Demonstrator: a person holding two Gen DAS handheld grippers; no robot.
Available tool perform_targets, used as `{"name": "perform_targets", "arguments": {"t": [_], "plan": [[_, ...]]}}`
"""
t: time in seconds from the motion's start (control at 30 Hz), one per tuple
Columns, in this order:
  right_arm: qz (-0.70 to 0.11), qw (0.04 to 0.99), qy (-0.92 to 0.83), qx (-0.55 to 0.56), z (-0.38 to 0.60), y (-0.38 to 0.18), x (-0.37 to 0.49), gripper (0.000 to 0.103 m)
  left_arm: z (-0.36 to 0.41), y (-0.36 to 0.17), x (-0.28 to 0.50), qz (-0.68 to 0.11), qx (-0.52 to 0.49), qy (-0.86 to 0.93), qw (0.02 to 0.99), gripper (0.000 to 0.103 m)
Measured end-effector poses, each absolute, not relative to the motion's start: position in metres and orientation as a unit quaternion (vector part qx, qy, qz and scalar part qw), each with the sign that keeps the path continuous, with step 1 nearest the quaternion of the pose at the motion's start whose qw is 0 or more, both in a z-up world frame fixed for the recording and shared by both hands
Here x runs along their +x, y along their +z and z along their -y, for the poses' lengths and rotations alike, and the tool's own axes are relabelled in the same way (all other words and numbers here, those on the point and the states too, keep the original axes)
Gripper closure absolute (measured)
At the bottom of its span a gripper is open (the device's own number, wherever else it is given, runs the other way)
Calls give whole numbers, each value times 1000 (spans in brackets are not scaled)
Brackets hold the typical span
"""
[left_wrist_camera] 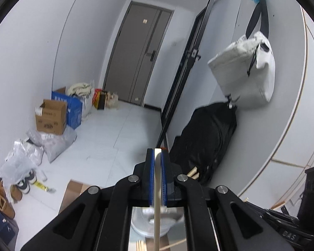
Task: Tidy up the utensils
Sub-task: 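Carry both held sticks upright up over the holder opening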
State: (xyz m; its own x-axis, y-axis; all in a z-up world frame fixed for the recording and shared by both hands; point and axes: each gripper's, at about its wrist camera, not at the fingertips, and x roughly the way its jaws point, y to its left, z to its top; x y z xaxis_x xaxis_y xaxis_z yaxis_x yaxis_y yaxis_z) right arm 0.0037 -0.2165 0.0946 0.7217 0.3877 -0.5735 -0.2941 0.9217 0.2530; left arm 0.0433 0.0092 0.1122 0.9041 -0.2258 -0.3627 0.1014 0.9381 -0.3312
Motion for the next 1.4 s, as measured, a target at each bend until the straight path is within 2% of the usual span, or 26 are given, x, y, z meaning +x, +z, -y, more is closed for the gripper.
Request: {"name": "perform_targets", "arguments": {"t": [0.33, 0.7, 0.97, 1.4], "plan": [[-296, 934, 187, 70, 214, 146, 37, 99, -2, 142, 89, -175, -143, -90, 970, 101], [-273, 940, 188, 74, 215, 178, 88, 99, 8, 139, 141, -178, -137, -100, 969, 101], [-284, 939, 185, 64, 211, 173, 117, 99, 10, 118, 167, -175, -138, -96, 970, 101], [-309, 933, 182, 39, 203, 144, 139, 99, 8, 99, 164, -175, -134, -112, 969, 101]]}}
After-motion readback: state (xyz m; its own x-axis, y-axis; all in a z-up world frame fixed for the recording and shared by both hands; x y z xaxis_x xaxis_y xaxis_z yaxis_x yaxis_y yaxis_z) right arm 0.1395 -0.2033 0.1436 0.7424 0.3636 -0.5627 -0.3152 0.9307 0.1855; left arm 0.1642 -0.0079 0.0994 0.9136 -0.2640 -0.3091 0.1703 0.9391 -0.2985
